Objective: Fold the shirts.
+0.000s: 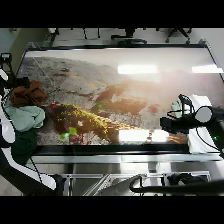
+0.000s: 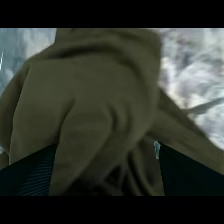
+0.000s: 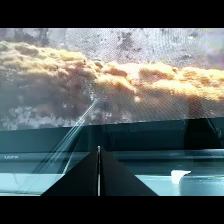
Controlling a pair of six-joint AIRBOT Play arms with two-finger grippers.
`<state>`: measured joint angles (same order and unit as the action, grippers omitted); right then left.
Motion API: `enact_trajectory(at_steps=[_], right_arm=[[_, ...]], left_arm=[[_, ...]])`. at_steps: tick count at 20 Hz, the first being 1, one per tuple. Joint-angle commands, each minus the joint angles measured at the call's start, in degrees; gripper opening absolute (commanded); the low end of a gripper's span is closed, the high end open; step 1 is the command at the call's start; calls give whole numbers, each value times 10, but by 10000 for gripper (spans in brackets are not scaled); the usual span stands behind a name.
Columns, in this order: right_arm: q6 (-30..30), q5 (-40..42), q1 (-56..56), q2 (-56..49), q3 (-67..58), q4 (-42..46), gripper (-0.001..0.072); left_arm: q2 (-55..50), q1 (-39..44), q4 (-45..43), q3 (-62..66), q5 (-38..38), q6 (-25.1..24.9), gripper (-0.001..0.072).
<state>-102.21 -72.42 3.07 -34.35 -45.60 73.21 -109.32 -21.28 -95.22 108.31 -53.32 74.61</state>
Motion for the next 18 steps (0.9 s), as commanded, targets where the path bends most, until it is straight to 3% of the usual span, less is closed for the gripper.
enact_trajectory(at_steps=[1, 4, 5, 6, 7, 9, 13, 18], right_arm=[[0, 0, 0, 0, 0, 0, 24], [0, 0, 0, 0, 0, 0, 24], [0, 0, 0, 0, 0, 0, 24], [0, 0, 0, 0, 0, 0, 24], [0, 0, 0, 0, 0, 0, 24], [0, 0, 0, 0, 0, 0, 24], [0, 0, 0, 0, 0, 0, 24], [0, 0, 0, 0, 0, 0, 24]], left_arm=[[-88, -36, -8, 45, -7, 1, 693], [-111, -43, -12, 45, -9, 1, 689], [-117, -46, -11, 44, -20, 6, 495], [-120, -46, -10, 44, -39, 14, 158], [-120, -45, -5, 45, -55, 20, 13], [-103, -42, 44, 45, -56, 35, 13], [-30, -14, 231, 110, -71, 32, 13], [149, 60, 459, 71, -57, -13, 14]])
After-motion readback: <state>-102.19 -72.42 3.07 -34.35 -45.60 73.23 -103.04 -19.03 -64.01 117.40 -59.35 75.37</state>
